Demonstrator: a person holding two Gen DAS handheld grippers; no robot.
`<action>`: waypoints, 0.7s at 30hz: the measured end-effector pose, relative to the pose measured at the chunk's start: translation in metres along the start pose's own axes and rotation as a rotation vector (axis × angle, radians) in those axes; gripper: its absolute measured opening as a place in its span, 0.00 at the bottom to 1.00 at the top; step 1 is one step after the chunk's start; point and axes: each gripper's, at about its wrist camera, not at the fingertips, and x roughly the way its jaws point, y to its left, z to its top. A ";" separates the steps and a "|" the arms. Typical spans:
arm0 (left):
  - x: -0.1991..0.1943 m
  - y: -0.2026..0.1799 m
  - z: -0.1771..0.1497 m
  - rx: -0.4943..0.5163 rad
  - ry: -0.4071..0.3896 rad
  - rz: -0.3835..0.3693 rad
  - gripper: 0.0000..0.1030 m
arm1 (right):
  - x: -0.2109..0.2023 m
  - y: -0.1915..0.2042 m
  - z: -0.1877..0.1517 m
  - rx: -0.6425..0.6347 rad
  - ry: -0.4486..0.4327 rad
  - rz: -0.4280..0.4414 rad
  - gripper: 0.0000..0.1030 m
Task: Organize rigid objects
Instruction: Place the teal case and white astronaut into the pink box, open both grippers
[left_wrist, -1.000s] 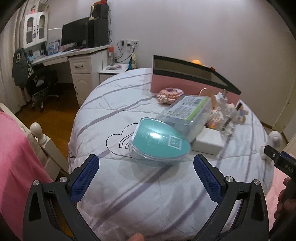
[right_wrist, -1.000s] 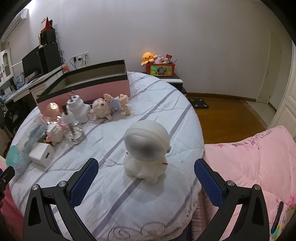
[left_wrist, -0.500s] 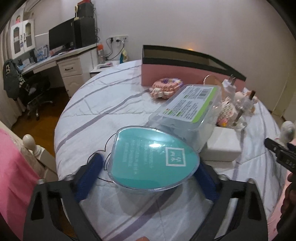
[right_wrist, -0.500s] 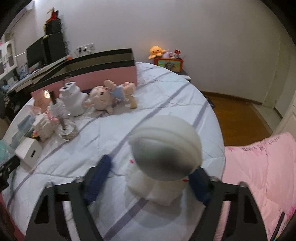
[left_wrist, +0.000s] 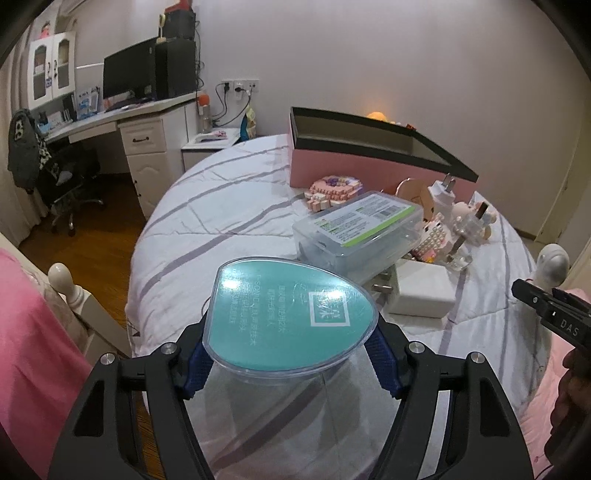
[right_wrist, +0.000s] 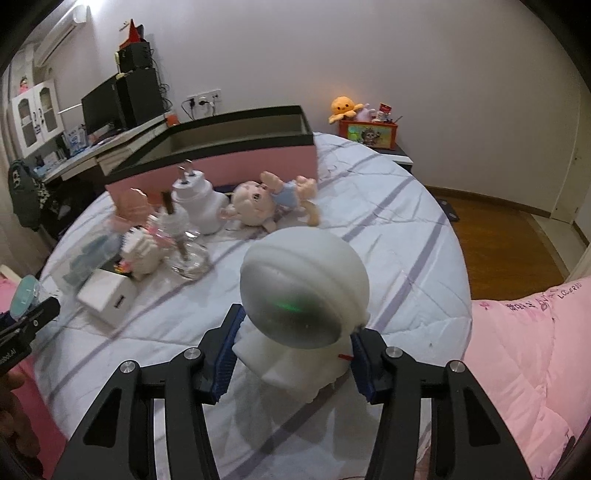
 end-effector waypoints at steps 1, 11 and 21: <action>-0.003 0.000 0.001 0.002 -0.005 -0.003 0.70 | -0.003 0.003 0.002 -0.005 -0.005 0.006 0.52; -0.033 -0.005 0.046 0.025 -0.102 -0.040 0.70 | -0.015 0.028 0.040 -0.045 -0.036 0.124 0.52; 0.007 -0.021 0.156 0.057 -0.176 -0.059 0.70 | 0.011 0.039 0.139 -0.083 -0.092 0.167 0.52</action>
